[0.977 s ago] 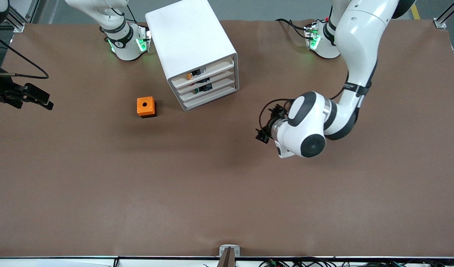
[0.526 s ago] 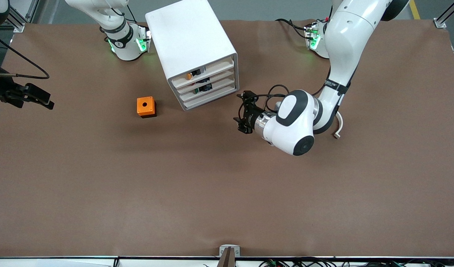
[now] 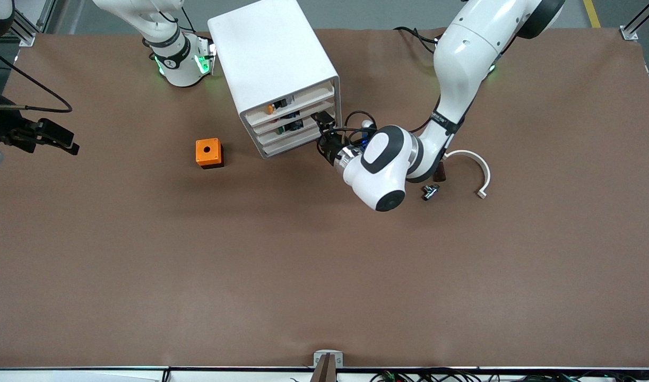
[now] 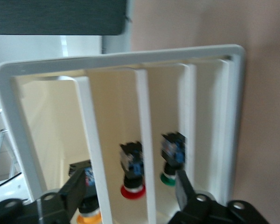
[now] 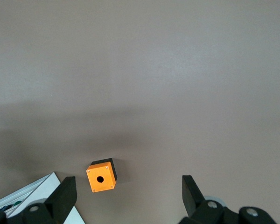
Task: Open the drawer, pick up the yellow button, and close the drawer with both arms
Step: 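Grasp the drawer front with the left gripper, then pull the drawer open with the left gripper while the right gripper reaches in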
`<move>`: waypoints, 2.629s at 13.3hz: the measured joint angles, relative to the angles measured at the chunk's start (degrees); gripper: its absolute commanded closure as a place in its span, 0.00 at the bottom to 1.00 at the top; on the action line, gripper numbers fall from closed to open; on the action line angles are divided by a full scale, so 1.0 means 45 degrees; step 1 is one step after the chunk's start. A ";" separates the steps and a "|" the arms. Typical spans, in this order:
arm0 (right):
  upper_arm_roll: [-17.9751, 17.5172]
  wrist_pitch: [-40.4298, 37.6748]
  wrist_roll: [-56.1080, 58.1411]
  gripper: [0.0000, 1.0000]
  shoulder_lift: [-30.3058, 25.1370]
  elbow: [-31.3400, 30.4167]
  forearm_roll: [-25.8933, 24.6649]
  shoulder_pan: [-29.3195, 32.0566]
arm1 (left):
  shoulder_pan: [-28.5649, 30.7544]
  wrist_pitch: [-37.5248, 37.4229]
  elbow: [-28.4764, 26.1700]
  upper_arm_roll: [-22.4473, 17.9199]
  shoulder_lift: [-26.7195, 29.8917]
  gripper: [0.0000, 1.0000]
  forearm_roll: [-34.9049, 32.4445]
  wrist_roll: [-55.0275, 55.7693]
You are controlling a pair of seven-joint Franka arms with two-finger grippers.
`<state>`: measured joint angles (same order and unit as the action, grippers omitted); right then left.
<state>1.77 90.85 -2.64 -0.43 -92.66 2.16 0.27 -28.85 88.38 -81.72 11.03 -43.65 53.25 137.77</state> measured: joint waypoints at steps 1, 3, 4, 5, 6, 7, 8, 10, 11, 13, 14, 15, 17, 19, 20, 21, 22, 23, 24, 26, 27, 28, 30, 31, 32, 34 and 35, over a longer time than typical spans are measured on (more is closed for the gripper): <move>0.0002 -0.0062 0.0000 0.00 0.0000 0.0000 -0.0002 0.0000 | 0.0020 -0.0505 -0.0001 -0.0017 -0.0146 0.28 0.0334 0.0133; 0.0003 -0.0180 0.0000 0.00 0.0026 -0.0001 -0.0014 -0.0002 | 0.0021 -0.1323 0.0000 -0.0015 -0.0324 0.37 0.0773 0.0247; 0.0003 -0.0197 0.0000 0.00 0.0056 -0.0001 -0.0015 -0.0008 | -0.0025 -0.1611 0.0000 -0.0008 -0.0347 0.43 0.0861 0.0280; 0.0003 -0.0209 0.0000 0.00 0.0089 -0.0001 -0.0015 -0.0024 | -0.0111 -0.1740 0.0002 -0.0001 -0.0345 0.46 0.0950 0.0352; 0.0002 -0.0221 -0.0080 0.00 0.0122 -0.0001 -0.0015 -0.0052 | -0.0230 -0.1774 0.0004 0.0002 -0.0347 0.53 0.1010 0.0418; 0.0001 -0.0258 -0.0400 0.00 0.0148 -0.0002 -0.0015 -0.0106 | -0.0333 -0.1776 0.0002 0.0003 -0.0353 0.61 0.1049 0.0439; -0.0001 -0.0412 -0.1099 0.00 0.0160 0.0000 -0.0014 -0.0260 | -0.0401 -0.1776 -0.0003 0.0003 -0.0375 0.69 0.1071 0.0463; -0.0021 -0.0686 -0.3222 0.00 0.0159 0.0001 -0.0014 -0.0871 | -0.0459 -0.1797 -0.0010 0.0003 -0.0501 0.73 0.1072 0.0467; -0.0042 -0.0742 -0.4379 0.00 0.0159 0.0002 -0.0014 -0.1229 | -0.0519 -0.1817 -0.0010 0.0004 -0.0577 0.82 0.1073 0.0467; -0.0098 -0.0815 -0.6896 0.00 0.0159 0.0002 0.0004 -0.1912 | -0.0633 -0.1818 -0.0006 0.0005 -0.0653 0.93 0.1074 0.0467; -0.0114 -0.0815 -0.8063 0.00 0.0159 0.0002 0.0010 -0.2240 | -0.0625 -0.1855 0.0014 0.0005 -0.0651 0.93 0.1114 0.0468; -0.0123 -0.0814 -0.9038 0.00 0.0159 0.0003 0.0017 -0.2562 | -0.0617 -0.1898 0.0055 -0.0007 -0.0651 0.93 0.1122 0.0480; -0.0128 -0.0764 -1.0649 0.00 0.0159 0.0004 0.0203 -0.3153 | -0.0554 -0.1885 0.0157 -0.0090 -0.0653 0.93 0.1105 0.0480; -0.0131 -0.0561 -1.2187 0.00 0.0163 -0.0002 0.0598 -0.3706 | -0.0011 -0.1882 0.0512 -0.0211 -0.0648 0.92 0.0828 0.0479; -0.0137 -0.0369 -1.2769 0.00 0.0179 -0.0027 0.0783 -0.3966 | 0.0452 -0.1889 0.0761 -0.0225 -0.0644 0.92 0.0640 0.0479; -0.0140 -0.0166 -1.3352 0.00 0.0243 -0.0068 0.0903 -0.4268 | 0.0917 -0.1892 0.1002 -0.0240 -0.0644 0.92 0.0485 0.0479; -0.0142 0.0101 -1.4130 0.00 0.0386 -0.0115 0.0973 -0.4651 | 0.1272 -0.1873 0.1202 -0.0263 -0.0649 0.92 0.0375 0.0435; -0.0149 0.0418 -1.4995 0.00 0.0587 -0.0162 0.0997 -0.5134 | 0.1490 -0.1836 0.1319 -0.0297 -0.0657 0.88 0.0320 0.0276; -0.0157 0.0782 -1.5876 0.00 0.0837 -0.0209 0.1002 -0.5692 | 0.1596 -0.1794 0.1373 -0.0369 -0.0667 0.74 0.0320 0.0066; -0.0178 0.1586 -1.7532 0.00 0.1388 -0.0241 0.1004 -0.6749 | 0.1641 -0.1741 0.1441 -0.0518 -0.0671 0.01 0.0324 -0.0477; -0.0182 0.1988 -1.8222 0.00 0.1648 -0.0246 0.1003 -0.7179 | 0.1695 -0.1750 0.1522 -0.0555 -0.0669 0.01 0.0324 -0.0672; -0.0186 0.2390 -1.8878 0.00 0.1909 -0.0251 0.1004 -0.7556 | 0.1758 -0.1763 0.1609 -0.0556 -0.0666 0.01 0.0289 -0.0725; -0.0187 0.3054 -2.0014 0.00 0.2413 -0.0260 0.1004 -0.8227 | 0.1850 -0.1772 0.1762 -0.0572 -0.0660 0.01 -0.0177 -0.0734; -0.0187 0.3294 -2.0489 0.00 0.2620 -0.0268 0.1004 -0.8523 | 0.1960 -0.1772 0.1848 -0.0580 -0.0649 0.01 -0.0598 -0.0773; -0.0187 0.3489 -2.0914 0.00 0.2800 -0.0282 0.1004 -0.8807 | 0.2146 -0.1772 0.1910 -0.0580 -0.0624 0.01 -0.1055 -0.0966; -0.0184 0.3928 -2.1609 0.00 0.3050 -0.0417 0.1004 -0.9311 | 0.2746 -0.1776 0.1959 -0.0586 -0.0563 0.01 -0.1827 -0.1796; -0.0185 0.4241 -2.1853 0.00 0.3124 -0.0584 0.1003 -0.9514 | 0.3106 -0.1779 0.2014 -0.0589 -0.0548 0.01 -0.2070 -0.2279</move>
<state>0.94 109.93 -100.98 13.63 -95.29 6.67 -42.54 -14.88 80.37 -72.66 8.38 -46.12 43.93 127.52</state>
